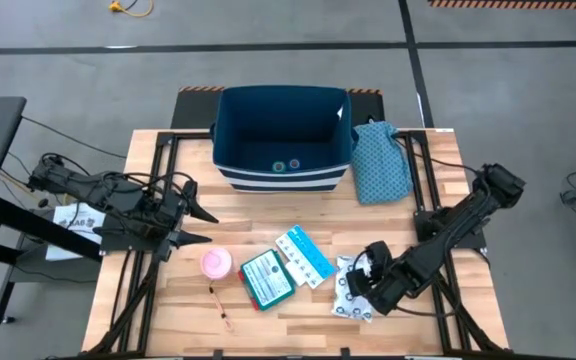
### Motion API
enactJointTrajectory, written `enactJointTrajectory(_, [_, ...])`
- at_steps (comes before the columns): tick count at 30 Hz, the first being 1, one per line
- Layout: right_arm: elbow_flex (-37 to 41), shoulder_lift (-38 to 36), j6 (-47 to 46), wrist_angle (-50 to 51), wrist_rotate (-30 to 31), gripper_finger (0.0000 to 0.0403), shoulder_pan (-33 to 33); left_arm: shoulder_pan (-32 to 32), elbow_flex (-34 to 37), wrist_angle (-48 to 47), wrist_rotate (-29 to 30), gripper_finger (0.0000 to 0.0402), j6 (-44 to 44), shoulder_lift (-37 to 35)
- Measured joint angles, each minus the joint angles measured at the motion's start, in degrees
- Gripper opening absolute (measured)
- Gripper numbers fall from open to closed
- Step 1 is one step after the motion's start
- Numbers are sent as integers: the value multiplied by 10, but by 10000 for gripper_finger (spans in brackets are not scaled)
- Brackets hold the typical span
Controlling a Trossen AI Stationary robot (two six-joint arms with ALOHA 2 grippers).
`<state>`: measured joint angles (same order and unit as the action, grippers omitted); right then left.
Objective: Pick & place medical supplies in basket/bin
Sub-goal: Put the mailer bag into the bin
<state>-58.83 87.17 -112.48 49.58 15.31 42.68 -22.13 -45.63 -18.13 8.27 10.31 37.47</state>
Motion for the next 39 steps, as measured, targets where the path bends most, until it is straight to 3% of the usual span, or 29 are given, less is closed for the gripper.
enactJointTrajectory(14, [21, 3, 4, -21, -37, 260, 5, 0, 0, -4, -1, 210, 10, 0])
enactJointTrajectory(25, [21, 47, 4, -37, -111, 260, 9, 0, 0, -5, -4, 210, 15, 0])
enactJointTrajectory(29, [21, 70, 6, -76, -116, 260, 9, 0, 0, -4, -4, 210, 16, 0])
enactJointTrajectory(39, [21, 97, 121, -208, -125, 260, 6, 0, 0, -4, -4, 210, 18, 0])
